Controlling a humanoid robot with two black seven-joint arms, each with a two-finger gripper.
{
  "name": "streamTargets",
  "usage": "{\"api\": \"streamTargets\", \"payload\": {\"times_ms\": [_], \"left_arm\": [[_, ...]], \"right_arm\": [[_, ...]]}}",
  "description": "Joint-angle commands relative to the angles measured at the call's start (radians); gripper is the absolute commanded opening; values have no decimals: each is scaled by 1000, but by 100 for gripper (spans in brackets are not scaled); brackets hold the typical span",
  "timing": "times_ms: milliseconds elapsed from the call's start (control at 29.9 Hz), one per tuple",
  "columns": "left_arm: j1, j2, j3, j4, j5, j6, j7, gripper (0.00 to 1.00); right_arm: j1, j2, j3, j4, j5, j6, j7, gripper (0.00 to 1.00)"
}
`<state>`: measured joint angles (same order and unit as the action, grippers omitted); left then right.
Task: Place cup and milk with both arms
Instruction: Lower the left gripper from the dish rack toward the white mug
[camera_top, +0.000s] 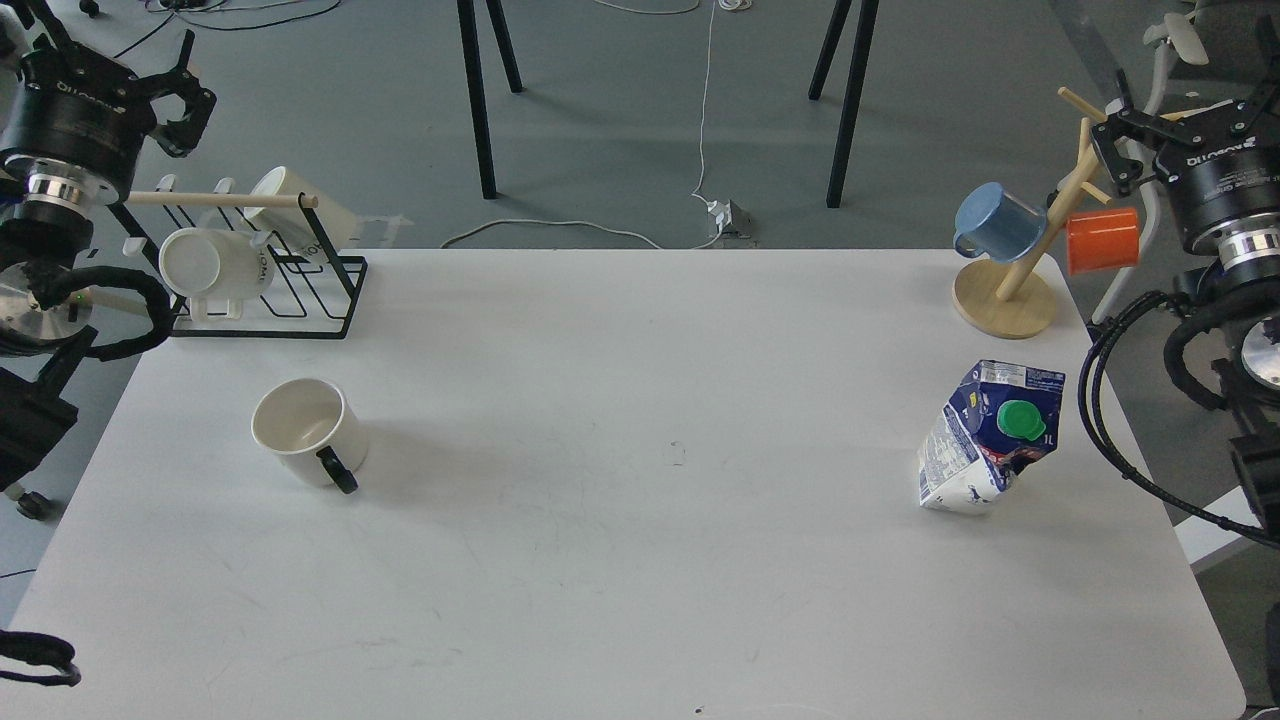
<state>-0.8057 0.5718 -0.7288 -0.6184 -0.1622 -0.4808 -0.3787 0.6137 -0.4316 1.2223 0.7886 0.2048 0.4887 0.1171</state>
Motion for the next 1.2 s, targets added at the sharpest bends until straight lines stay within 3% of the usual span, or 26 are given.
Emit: {"api": "streamTargets", "payload": {"times_ms": [0,167,334,468,569,669,803,870,1070,1171], "left_arm": [[0,6,-1,0,-2,4,6,100],[0,6,-9,2,-5,-8,-9,100],[5,10,8,2,13,-8,3,100],[2,38,64,-20,203,-8,-5,99],[8,101,77,-133,376,-8,-6,98],[97,244,95,-370,533,4,-3,97],[180,342,130,-640,927,120,-6,91],[230,373,144,-710,1143,180,-8,91],[347,378,158,-706,1741,439,-6,91],[368,375,167,-618,1955,519,-3,91]], "right_arm": [[0,-6,-35,20,-2,0,0,99],[-9,-7,-52,35,-5,0,0,99],[-20,-26,-41,37,-5,0,1,99],[-35,-33,-38,37,-2,0,3,99],[-46,-39,-27,55,5,0,4,99],[-80,-62,-9,98,5,0,3,99],[-109,-65,-3,124,5,0,1,99],[-114,-65,-1,133,5,0,3,99],[-115,-62,16,152,8,0,6,99],[-118,-53,11,152,8,0,6,99]]}}
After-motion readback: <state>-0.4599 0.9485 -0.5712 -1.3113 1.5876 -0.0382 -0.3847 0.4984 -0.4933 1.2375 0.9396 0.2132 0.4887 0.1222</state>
